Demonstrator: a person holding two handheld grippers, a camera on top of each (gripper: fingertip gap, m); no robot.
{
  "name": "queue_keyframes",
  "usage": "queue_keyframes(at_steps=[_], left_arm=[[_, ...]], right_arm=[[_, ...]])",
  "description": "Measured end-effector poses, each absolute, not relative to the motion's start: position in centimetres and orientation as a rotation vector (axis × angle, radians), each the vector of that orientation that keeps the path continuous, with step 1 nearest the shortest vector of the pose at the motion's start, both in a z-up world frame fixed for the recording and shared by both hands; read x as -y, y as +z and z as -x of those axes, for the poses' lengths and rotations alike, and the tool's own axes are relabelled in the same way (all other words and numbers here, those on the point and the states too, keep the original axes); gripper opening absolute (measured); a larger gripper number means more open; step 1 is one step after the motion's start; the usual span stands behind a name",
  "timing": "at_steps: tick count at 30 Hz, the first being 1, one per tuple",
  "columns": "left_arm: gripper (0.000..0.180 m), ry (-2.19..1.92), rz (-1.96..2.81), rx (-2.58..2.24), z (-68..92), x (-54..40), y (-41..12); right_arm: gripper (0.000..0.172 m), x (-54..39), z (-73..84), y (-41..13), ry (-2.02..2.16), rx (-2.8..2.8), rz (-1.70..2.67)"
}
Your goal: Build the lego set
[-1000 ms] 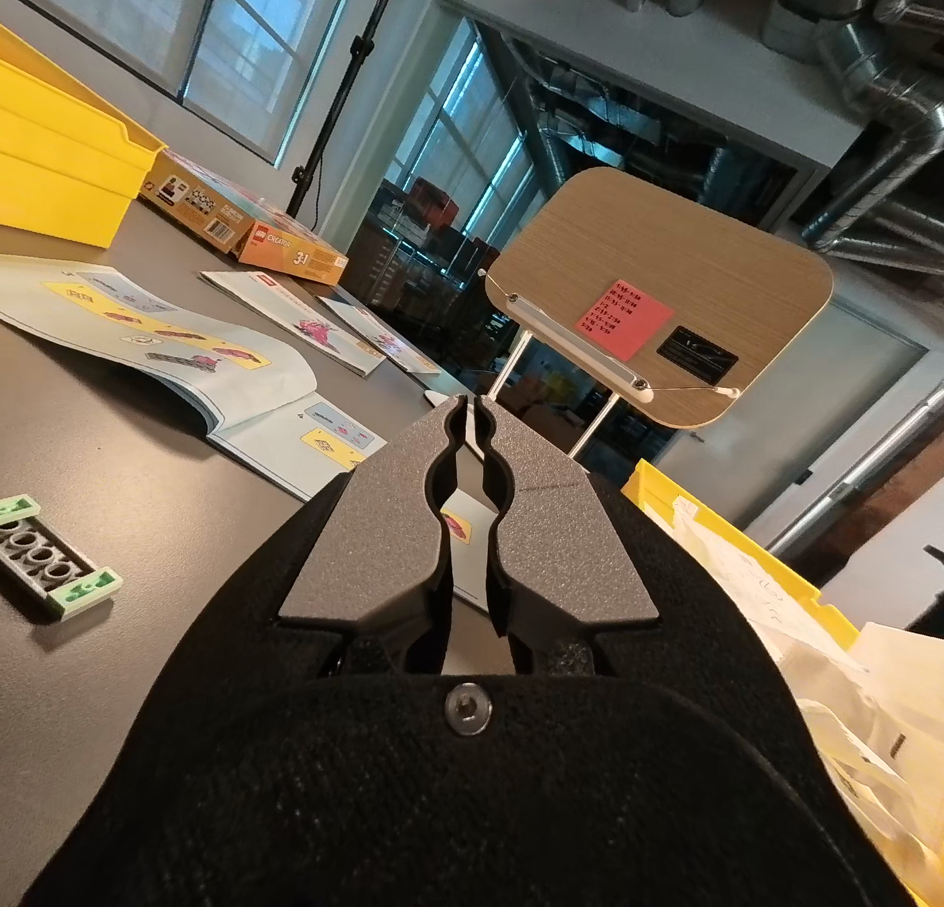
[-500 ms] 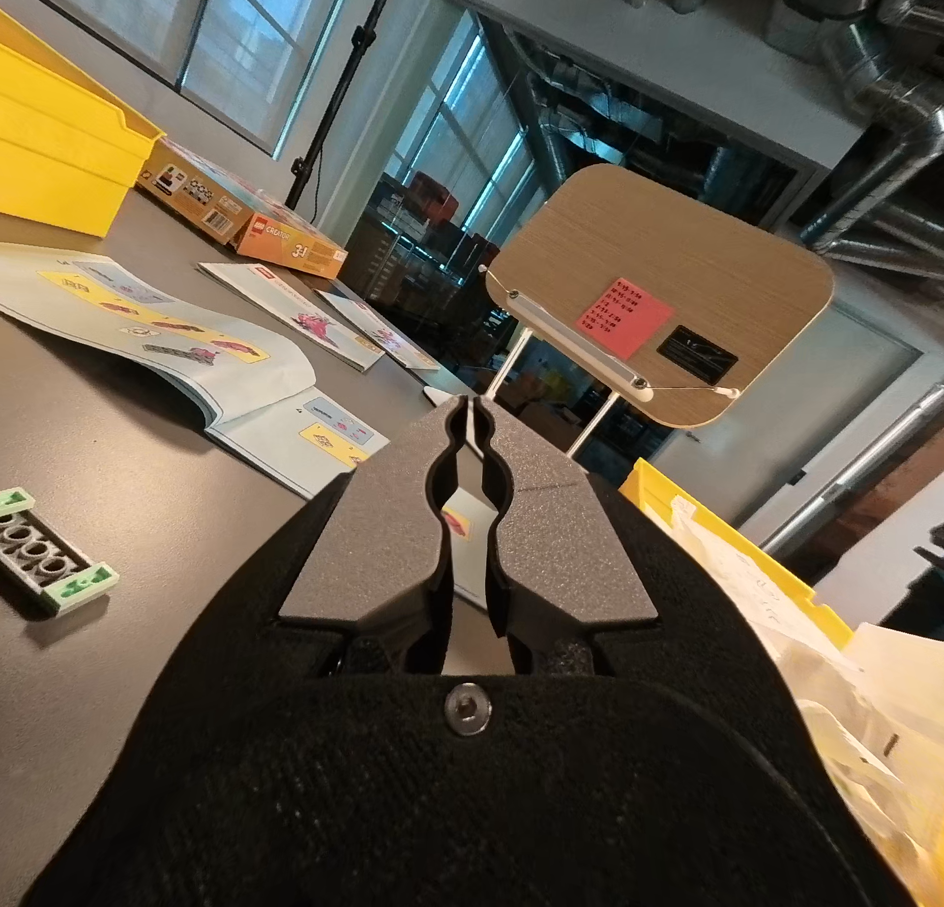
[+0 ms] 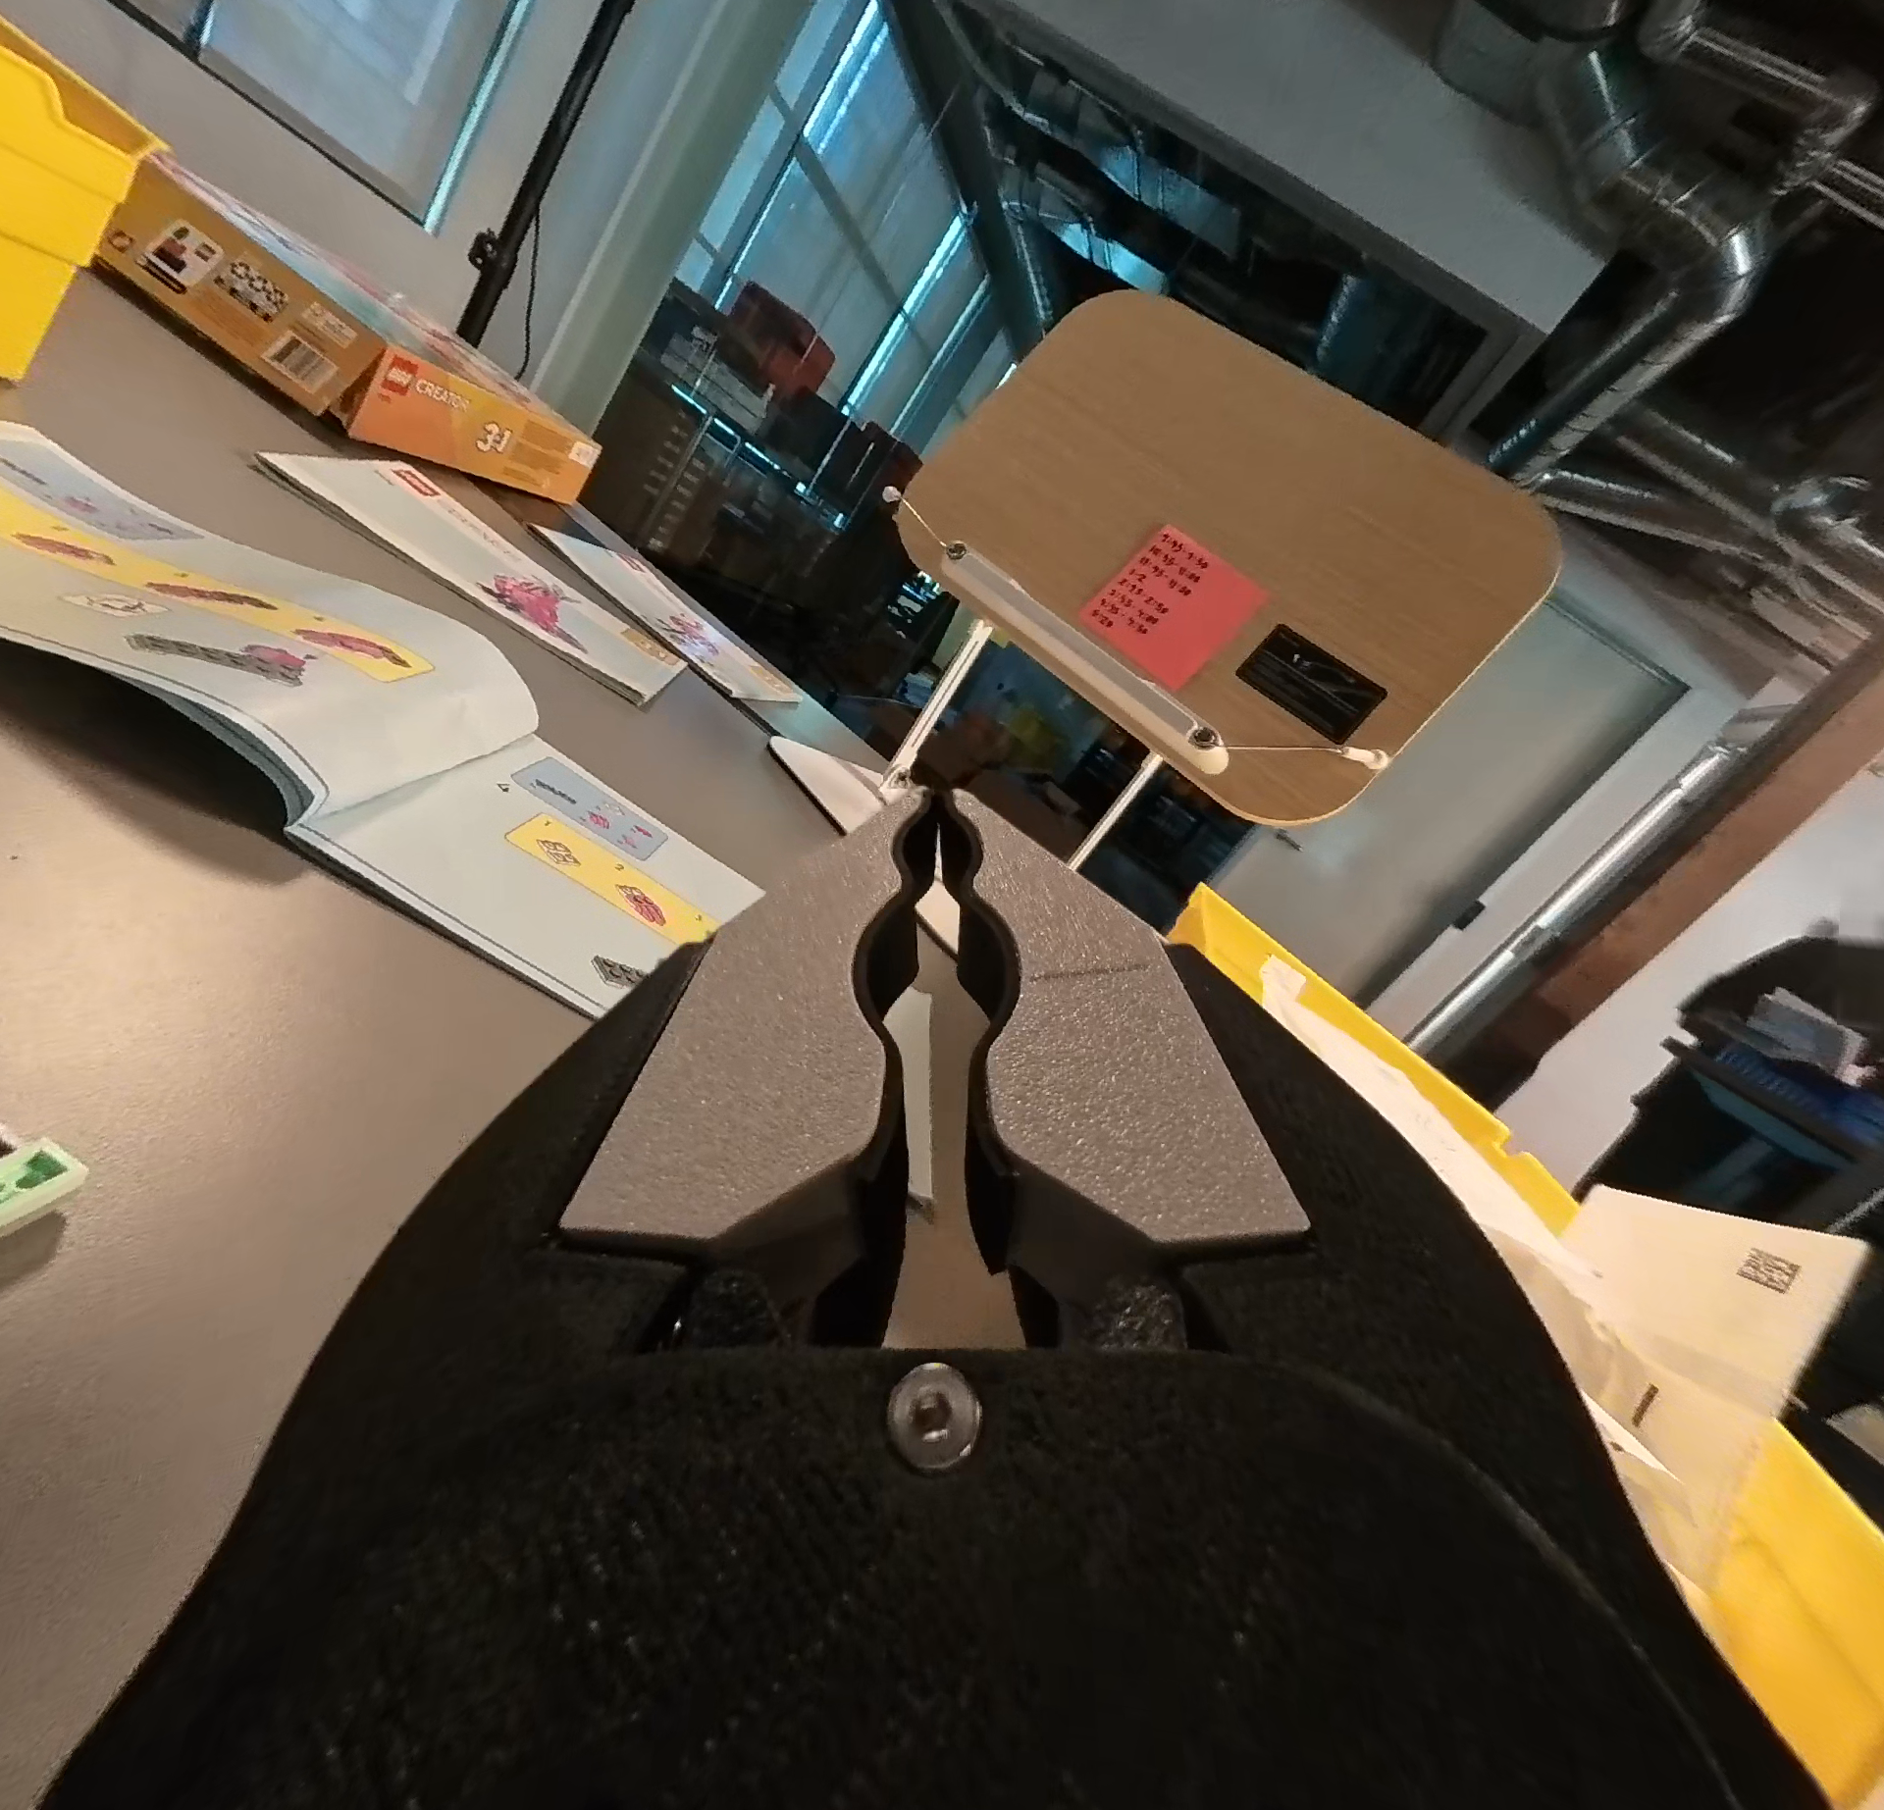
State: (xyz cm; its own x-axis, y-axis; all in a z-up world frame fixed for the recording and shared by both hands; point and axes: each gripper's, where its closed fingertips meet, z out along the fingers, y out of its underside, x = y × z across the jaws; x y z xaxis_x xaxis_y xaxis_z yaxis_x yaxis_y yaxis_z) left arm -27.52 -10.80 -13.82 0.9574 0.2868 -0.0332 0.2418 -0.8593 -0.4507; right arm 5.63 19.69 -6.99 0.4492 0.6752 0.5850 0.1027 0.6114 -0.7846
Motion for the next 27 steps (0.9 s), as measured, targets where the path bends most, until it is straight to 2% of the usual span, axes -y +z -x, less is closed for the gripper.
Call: queue_keyframes(at_steps=[1,11,18,21,27], left_arm=[[0.0,0.143,2.679,0.369,27.8,11.1,-14.0],[0.004,-0.045,2.844,0.282,25.9,11.5,-16.9],[0.0,-0.083,2.681,0.098,22.6,10.3,-14.1],[0.0,-0.057,2.755,0.047,21.3,12.0,-14.3],[0.0,-0.287,2.851,-0.167,16.3,14.8,-15.3]], right_arm=[[0.0,-19.8,-5.7,-7.1,0.41,1.071,0.869],[0.0,-20.4,-6.1,-7.6,0.374,1.096,0.876],[0.0,-20.3,-6.1,-7.7,0.367,1.105,0.873],[0.0,-20.4,-6.1,-7.6,0.376,1.098,0.882],[0.0,-20.8,-6.3,-7.5,0.405,1.074,0.909]])
